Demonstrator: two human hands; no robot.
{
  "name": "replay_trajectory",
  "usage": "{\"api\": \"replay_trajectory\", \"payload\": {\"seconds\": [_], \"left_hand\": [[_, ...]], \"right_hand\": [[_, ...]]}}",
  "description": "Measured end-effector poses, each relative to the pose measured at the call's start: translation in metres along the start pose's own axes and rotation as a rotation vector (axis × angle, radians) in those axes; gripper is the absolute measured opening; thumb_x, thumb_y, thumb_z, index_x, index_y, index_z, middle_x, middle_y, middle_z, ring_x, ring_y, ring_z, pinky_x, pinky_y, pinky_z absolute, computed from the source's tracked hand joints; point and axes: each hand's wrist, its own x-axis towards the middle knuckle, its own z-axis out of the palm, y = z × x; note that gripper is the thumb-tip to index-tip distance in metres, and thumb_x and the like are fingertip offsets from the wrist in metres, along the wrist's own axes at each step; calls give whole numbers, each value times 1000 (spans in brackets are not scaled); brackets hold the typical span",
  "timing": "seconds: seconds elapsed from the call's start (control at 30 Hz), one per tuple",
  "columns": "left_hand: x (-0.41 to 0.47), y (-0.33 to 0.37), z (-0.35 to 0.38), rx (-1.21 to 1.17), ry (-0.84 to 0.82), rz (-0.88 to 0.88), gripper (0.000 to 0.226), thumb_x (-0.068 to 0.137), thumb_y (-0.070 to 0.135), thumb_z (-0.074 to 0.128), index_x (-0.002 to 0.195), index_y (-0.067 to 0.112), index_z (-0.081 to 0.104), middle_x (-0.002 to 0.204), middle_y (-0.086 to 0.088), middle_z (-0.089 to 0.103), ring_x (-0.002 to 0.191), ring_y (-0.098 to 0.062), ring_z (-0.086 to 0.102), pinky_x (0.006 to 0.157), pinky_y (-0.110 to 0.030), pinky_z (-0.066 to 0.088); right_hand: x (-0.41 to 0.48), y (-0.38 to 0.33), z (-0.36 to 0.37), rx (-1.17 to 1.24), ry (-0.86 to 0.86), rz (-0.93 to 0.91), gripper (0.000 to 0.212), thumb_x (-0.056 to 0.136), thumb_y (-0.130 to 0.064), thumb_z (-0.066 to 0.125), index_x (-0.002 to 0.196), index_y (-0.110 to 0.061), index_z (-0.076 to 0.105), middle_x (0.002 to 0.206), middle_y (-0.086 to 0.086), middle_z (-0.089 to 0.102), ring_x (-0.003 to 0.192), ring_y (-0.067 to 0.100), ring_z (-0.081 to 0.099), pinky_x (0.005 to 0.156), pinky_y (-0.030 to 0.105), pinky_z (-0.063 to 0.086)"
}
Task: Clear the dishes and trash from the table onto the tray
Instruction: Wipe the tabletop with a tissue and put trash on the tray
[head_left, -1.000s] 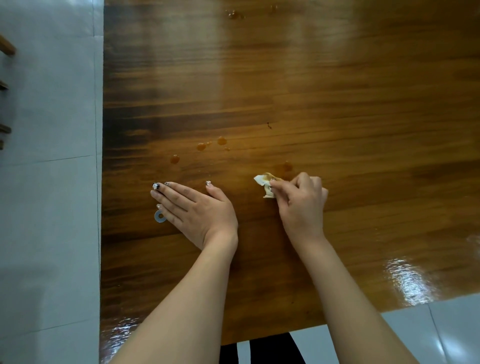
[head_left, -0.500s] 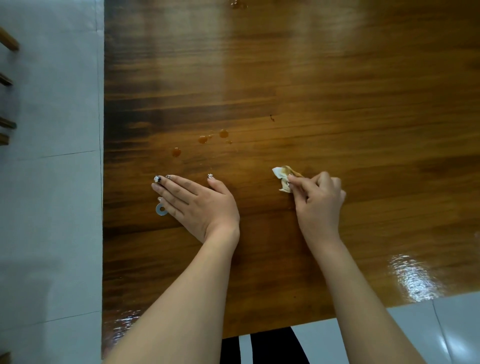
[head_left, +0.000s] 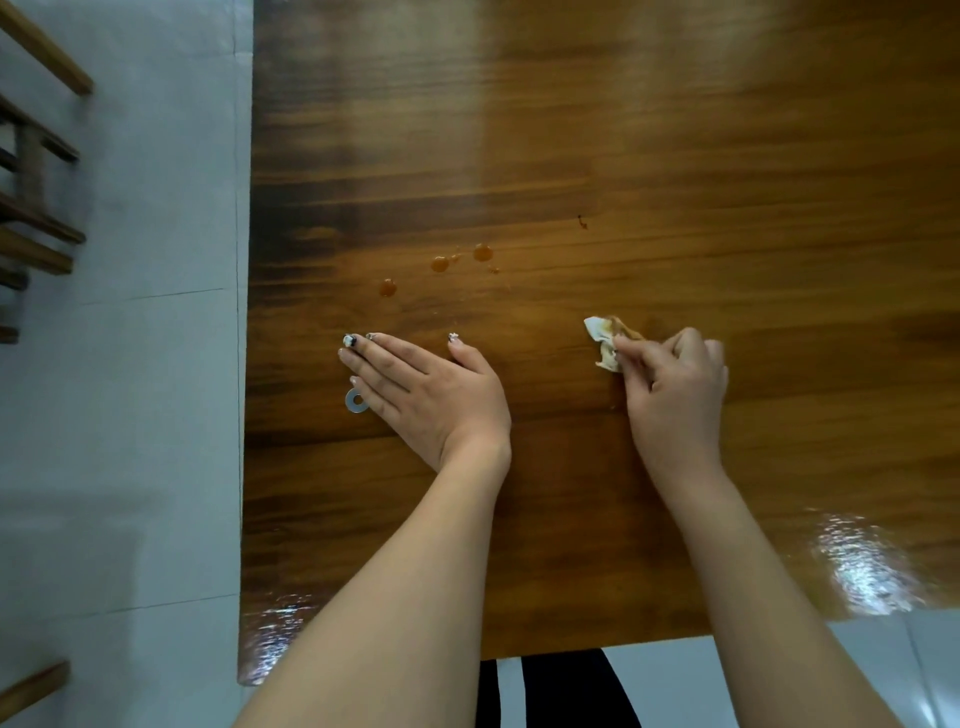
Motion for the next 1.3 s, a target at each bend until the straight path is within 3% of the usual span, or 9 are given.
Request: {"api": "replay_trajectory", "payload": {"seconds": [0.33, 0.57, 0.77, 0.93, 1.1, 1.3], "left_hand": [[-1, 1, 1, 1, 8, 3, 73, 99, 47, 15, 149, 0, -10, 159, -16, -13, 146, -29, -16, 115, -37, -12], [-1, 0, 3, -8, 25, 2, 73, 99, 47, 15, 149, 1, -10, 159, -16, -13, 146, -29, -16, 115, -37, -12], [-1, 1, 2, -11, 49, -2, 73, 99, 47, 16, 149, 0, -9, 159, -16, -11, 146, -29, -15, 115, -38, -11], [-2, -2, 3, 0, 69, -2, 73, 99, 46, 17, 149, 0, -8, 159, -17, -10, 146, -29, -14, 114, -37, -12], [-2, 0, 2, -17, 82, -8, 73, 99, 46, 18, 150, 1, -6, 159, -16, -9, 147, -28, -13, 114, -36, -12], [-3, 0, 1, -19, 95, -17, 73, 99, 47, 20, 150, 1, -5, 160, -15, -8, 147, -27, -12, 114, -35, -11]], "right_hand": [[64, -5, 4, -51, -15, 21, 20, 93, -18, 58, 107, -10, 71, 93, 11, 55, 96, 31, 45, 79, 35, 32], [12, 11, -7, 24, -17, -30, 17, 86, -10, 68, 102, -11, 73, 80, 0, 45, 81, 21, 39, 69, 37, 34], [60, 1, 2, 3, -51, -14, 18, 91, -16, 62, 104, -10, 72, 87, 1, 45, 88, 20, 39, 76, 30, 28], [31, 10, -3, 39, -29, -52, 16, 88, -11, 64, 102, -8, 72, 83, 2, 47, 81, 20, 40, 70, 36, 40], [18, 18, -6, 55, -10, -98, 15, 82, -6, 72, 96, -9, 75, 75, 3, 47, 74, 20, 39, 62, 37, 39], [79, -5, 7, 46, -70, -53, 17, 93, -16, 60, 100, -8, 73, 84, 1, 44, 84, 19, 37, 73, 32, 34]]}}
